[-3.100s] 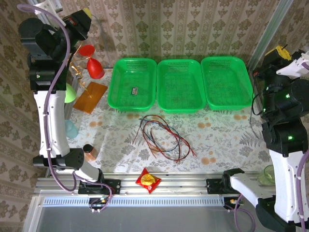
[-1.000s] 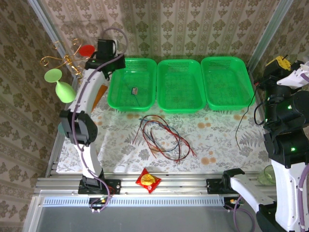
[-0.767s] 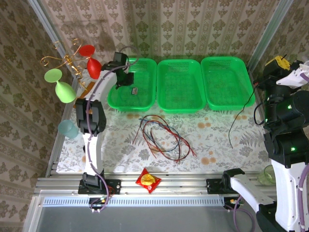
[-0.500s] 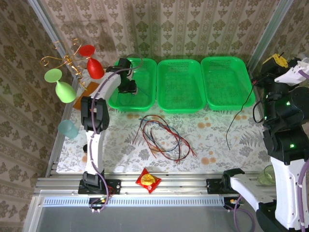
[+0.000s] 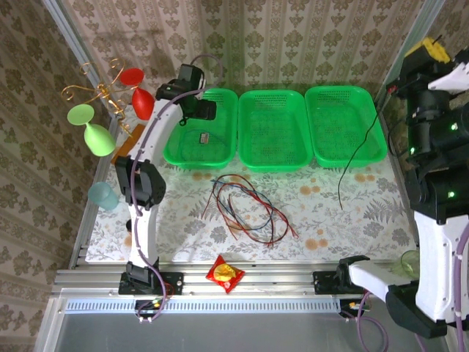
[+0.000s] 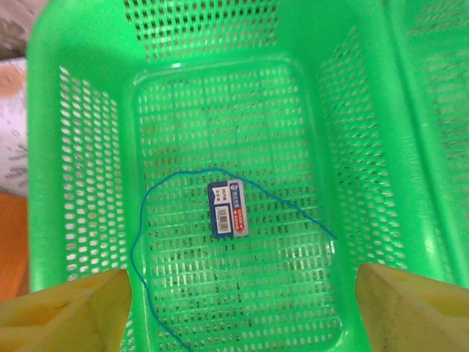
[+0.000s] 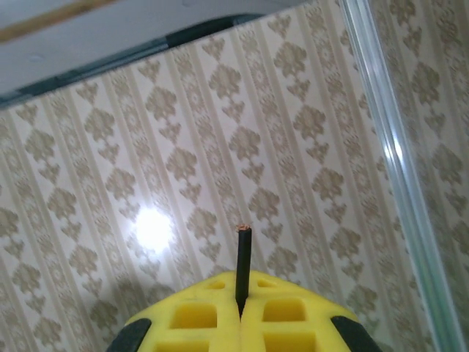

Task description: Untangle the cables

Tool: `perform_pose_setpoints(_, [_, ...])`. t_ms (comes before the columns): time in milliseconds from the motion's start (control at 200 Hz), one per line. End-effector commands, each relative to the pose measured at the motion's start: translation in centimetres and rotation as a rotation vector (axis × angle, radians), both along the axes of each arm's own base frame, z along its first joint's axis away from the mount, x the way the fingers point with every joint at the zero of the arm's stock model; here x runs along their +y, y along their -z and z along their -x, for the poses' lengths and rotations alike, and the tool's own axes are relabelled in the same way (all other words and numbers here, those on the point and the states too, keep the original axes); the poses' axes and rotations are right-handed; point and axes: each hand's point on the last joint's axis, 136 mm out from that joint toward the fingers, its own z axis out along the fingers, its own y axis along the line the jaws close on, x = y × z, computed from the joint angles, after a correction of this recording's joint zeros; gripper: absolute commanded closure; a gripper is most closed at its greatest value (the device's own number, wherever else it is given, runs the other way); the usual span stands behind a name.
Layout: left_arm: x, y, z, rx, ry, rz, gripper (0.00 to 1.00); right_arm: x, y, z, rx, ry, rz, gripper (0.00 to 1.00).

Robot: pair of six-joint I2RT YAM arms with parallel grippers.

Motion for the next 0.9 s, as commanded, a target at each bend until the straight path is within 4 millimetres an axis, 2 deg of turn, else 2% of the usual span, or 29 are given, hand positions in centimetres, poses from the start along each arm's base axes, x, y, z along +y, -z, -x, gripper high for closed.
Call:
perform_pose_setpoints(0, [-0.7, -5.0, 2.6, -0.076, 0.069, 0.018, 0.2, 1.0, -3.4, -0.6, -0.1, -0.079, -0.045, 1.0])
perform_pose_setpoints(40, [-1.2, -5.7, 3.6, -0.089, 0.091, 0.021, 0.2, 1.2, -4.1, -1.3, -0.115, -0.095, -0.06, 1.0])
perform_pose_setpoints(145, [-2.7, -6.0, 6.4, -0.104, 0.138, 0.051, 0.2, 1.8, -5.7, -3.1, -0.161, -0.127, -0.078, 1.0])
perform_pose_setpoints(200, [-2.5, -6.0, 7.5, -0.108, 0.134, 0.081, 0.2, 2.2, -6.6, -3.9, -0.189, -0.147, -0.08, 1.0])
perform_pose_setpoints(210, [-3.5, -6.2, 8.1, -0.113, 0.152, 0.09, 0.2, 2.3, -6.7, -4.2, -0.19, -0.15, -0.082, 1.0])
perform_pose_setpoints(225, [-3.8, -6.0, 8.6, -0.109, 0.158, 0.099, 0.2, 2.4, -7.1, -3.9, -0.2, -0.157, -0.085, 1.0])
perform_pose_setpoints(245, [-3.9, -5.9, 9.1, -0.11, 0.157, 0.113, 0.2, 2.7, -6.7, -5.6, -0.181, -0.164, -0.086, 1.0])
perform_pose_setpoints(300, [-4.1, -5.9, 10.3, -0.126, 0.15, 0.159, 0.2, 3.3, -7.1, -7.0, -0.187, -0.183, -0.088, 1.0])
perform_pose_setpoints(540, [-4.1, -2.7, 14.8, -0.101, 0.099, 0.261, 0.2, 4.9, -8.0, -12.0, -0.228, -0.222, -0.111, 1.0])
perform_pose_setpoints(775, [-2.8, 0.3, 17.9, -0.049, 0.038, 0.295, 0.2, 7.3, -5.7, -17.9, -0.194, -0.259, -0.124, 1.0])
perform_pose_setpoints(825, [-2.5, 0.8, 18.4, -0.042, 0.026, 0.3, 0.2, 7.7, -4.6, -19.0, -0.164, -0.263, -0.128, 1.0])
perform_pose_setpoints(895, [-2.1, 1.4, 19.0, -0.034, 0.017, 0.306, 0.2, 8.4, -2.3, -21.0, -0.081, -0.264, -0.127, 1.0])
